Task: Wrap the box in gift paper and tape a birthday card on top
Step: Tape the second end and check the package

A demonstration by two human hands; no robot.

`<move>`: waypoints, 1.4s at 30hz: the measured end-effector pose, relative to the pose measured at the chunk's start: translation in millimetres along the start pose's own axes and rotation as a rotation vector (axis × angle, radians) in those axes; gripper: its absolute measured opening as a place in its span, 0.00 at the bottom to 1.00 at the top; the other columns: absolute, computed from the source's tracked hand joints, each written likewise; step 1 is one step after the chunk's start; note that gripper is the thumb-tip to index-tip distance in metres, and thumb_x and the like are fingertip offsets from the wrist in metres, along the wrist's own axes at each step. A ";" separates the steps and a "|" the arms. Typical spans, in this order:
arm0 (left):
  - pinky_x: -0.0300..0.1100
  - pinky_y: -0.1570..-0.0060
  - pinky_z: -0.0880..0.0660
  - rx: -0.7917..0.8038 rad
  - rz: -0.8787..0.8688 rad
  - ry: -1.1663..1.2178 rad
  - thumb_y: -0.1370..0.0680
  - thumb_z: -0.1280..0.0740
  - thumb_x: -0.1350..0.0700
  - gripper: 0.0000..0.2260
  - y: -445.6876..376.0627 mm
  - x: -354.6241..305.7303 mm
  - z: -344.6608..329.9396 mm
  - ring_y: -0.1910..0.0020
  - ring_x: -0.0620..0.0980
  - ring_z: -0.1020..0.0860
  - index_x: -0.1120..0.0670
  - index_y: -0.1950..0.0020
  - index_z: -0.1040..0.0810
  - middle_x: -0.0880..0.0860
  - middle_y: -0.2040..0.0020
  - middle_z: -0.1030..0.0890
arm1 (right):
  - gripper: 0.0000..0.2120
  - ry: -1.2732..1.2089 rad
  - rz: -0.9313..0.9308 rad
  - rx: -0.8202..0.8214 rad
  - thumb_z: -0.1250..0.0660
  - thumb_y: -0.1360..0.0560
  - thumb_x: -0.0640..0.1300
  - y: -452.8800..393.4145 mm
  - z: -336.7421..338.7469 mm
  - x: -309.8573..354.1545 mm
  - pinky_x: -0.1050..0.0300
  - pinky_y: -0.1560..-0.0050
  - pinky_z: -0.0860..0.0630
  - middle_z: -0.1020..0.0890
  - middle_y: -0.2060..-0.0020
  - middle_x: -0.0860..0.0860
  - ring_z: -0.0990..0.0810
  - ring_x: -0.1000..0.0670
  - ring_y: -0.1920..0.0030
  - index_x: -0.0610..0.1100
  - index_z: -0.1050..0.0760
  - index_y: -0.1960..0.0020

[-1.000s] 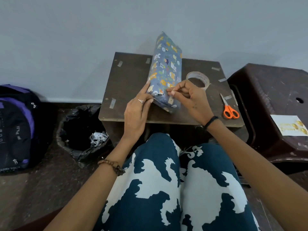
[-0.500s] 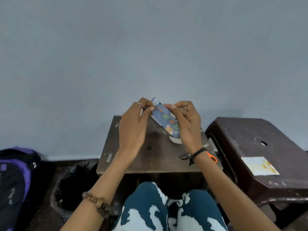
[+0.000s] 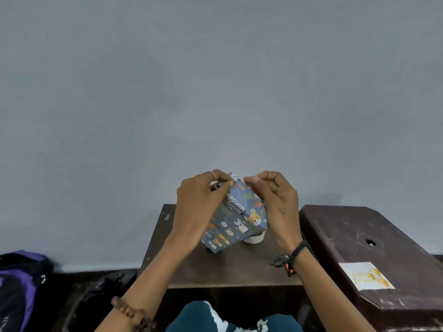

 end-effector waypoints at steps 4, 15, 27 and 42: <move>0.33 0.53 0.28 -0.018 0.010 -0.019 0.28 0.29 0.54 0.10 -5.8 -2.5 7.3 0.60 0.35 0.21 0.40 0.66 0.22 0.36 0.64 0.20 | 0.02 0.072 0.009 0.100 0.30 0.28 0.40 -12.8 6.2 20.2 0.58 0.50 0.24 0.18 0.55 0.46 0.20 0.53 0.54 0.41 0.21 0.57; 0.35 0.58 0.28 0.013 0.129 0.065 0.30 0.26 0.53 0.07 -14.2 -3.4 11.2 0.60 0.34 0.22 0.42 0.60 0.22 0.40 0.64 0.19 | 0.05 0.379 0.022 0.326 0.31 0.27 0.44 -28.1 -8.4 29.9 0.60 0.52 0.24 0.20 0.57 0.51 0.20 0.53 0.56 0.50 0.21 0.62; 0.56 0.50 0.22 0.012 0.230 0.196 0.31 0.26 0.55 0.06 -23.7 10.0 17.3 0.58 0.48 0.18 0.45 0.63 0.20 0.48 0.63 0.16 | 0.06 0.537 0.066 0.433 0.31 0.27 0.45 -34.3 -24.4 40.1 0.64 0.55 0.27 0.19 0.55 0.49 0.21 0.53 0.55 0.52 0.23 0.62; 0.53 0.50 0.21 0.006 0.269 0.267 0.31 0.25 0.55 0.05 -28.6 15.3 13.4 0.58 0.47 0.17 0.46 0.63 0.18 0.48 0.64 0.16 | 0.07 0.595 0.053 0.552 0.33 0.26 0.45 -41.2 -22.9 45.4 0.64 0.54 0.27 0.20 0.62 0.56 0.22 0.57 0.59 0.52 0.24 0.62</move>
Point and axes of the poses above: each hand's wrist, its own y-axis away from the middle knuckle, its own z-axis out of the back of the hand, x = y × z, the point moved 1 cm from there along -y, towards the middle knuckle
